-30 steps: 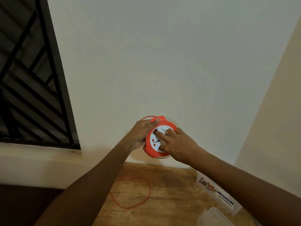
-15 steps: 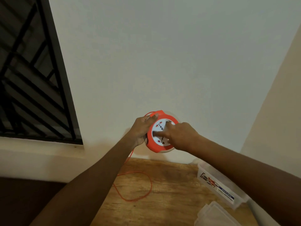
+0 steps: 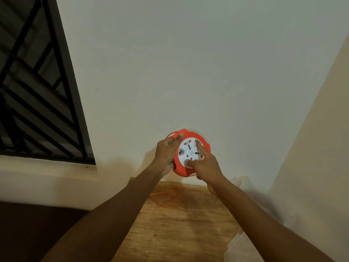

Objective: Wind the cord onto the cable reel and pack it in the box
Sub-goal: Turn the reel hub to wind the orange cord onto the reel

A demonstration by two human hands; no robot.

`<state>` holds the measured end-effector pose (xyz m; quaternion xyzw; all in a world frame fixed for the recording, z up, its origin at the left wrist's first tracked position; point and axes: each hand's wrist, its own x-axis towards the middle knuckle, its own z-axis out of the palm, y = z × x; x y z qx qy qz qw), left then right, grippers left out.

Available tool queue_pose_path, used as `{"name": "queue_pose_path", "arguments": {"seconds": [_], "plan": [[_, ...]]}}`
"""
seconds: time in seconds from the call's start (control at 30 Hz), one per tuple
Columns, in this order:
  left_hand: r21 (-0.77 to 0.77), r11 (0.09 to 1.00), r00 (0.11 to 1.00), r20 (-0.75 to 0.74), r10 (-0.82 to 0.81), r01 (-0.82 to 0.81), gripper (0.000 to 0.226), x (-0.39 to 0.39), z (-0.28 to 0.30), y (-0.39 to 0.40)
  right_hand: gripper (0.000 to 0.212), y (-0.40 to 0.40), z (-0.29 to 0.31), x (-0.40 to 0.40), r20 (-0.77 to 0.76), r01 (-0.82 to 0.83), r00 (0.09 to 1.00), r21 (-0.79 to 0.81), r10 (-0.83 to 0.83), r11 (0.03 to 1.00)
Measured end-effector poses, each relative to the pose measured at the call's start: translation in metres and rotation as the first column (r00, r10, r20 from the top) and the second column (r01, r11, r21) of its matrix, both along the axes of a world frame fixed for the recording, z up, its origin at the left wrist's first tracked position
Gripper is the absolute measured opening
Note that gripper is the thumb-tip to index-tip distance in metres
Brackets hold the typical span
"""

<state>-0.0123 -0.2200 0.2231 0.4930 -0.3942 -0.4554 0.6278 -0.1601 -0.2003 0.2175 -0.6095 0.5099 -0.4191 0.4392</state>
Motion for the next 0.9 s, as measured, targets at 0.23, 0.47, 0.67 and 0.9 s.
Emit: {"name": "queue_pose_path", "arguments": {"seconds": [0.23,0.47,0.67,0.9], "plan": [[0.033,0.994,0.990,0.092,-0.107,0.104,0.026,0.011,0.002,-0.004,0.045,-0.002,0.017,-0.037,-0.839,-0.539,0.407,-0.540,-0.361,0.646],[0.037,0.977,0.959,0.184,-0.214,0.211,0.034,0.013,0.009,-0.004,0.052,-0.004,0.042,-0.041,-0.895,-0.910,0.002,-0.188,-0.447,0.371],[0.042,0.958,0.924,0.256,-0.283,0.282,0.026,0.011,0.014,-0.004,0.068,-0.001,0.049,-0.029,-0.820,-0.900,-0.227,-0.030,-0.525,0.435],[0.075,0.946,0.887,0.332,-0.321,0.315,0.036,0.011,0.020,-0.008,0.064,0.002,0.066,-0.022,-0.709,-0.928,-0.302,0.063,-0.637,0.368]]}}
